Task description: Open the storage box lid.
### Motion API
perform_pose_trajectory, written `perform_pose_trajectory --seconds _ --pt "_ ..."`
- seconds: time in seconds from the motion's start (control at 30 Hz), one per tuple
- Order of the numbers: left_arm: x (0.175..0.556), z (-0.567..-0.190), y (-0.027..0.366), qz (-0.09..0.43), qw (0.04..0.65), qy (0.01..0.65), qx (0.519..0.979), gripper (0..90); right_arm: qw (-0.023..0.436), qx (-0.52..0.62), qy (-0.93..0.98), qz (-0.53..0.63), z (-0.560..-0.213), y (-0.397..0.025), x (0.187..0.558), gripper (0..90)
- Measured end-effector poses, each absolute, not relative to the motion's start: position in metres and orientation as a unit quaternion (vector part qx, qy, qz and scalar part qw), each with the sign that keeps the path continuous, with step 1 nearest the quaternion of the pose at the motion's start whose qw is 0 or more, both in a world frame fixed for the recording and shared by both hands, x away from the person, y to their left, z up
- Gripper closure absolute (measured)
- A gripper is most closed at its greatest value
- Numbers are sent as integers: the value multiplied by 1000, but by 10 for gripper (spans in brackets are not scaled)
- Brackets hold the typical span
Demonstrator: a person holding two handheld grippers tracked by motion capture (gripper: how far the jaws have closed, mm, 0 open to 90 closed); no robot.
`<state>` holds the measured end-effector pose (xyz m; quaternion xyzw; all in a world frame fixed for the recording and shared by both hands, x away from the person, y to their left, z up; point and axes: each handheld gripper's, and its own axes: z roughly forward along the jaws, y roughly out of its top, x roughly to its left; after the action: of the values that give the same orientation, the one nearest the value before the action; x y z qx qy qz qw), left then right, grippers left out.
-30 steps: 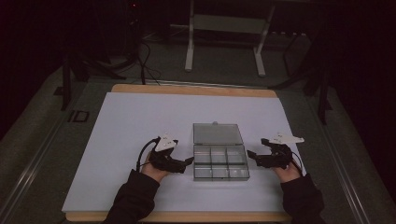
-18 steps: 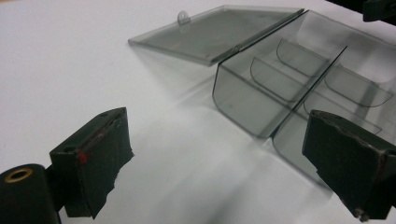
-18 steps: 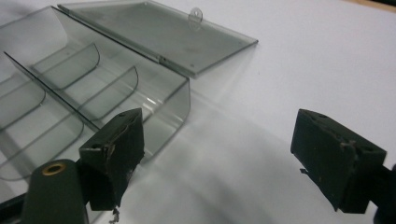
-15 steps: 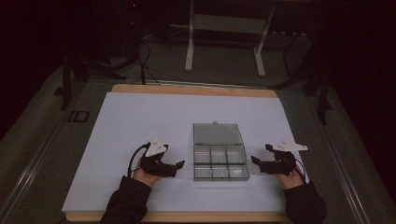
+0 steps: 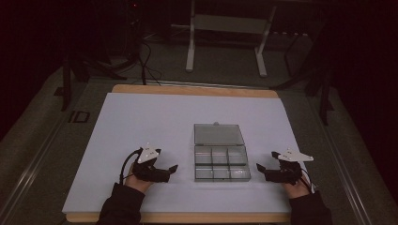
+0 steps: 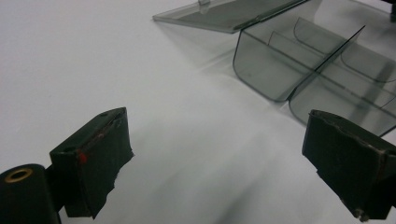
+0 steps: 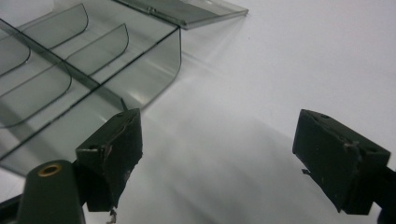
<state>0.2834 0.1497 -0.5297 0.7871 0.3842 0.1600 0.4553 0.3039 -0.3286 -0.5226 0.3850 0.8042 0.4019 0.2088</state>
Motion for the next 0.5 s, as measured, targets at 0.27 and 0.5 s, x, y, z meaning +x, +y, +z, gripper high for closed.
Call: perform_pose_trajectory --seconds 0.27,0.5 --pt "273 -533 164 172 444 400 783 92 220 397 796 400 -526 -338 290 155" --pt "267 -536 168 178 435 411 781 91 227 405 793 395 -529 -345 283 153"
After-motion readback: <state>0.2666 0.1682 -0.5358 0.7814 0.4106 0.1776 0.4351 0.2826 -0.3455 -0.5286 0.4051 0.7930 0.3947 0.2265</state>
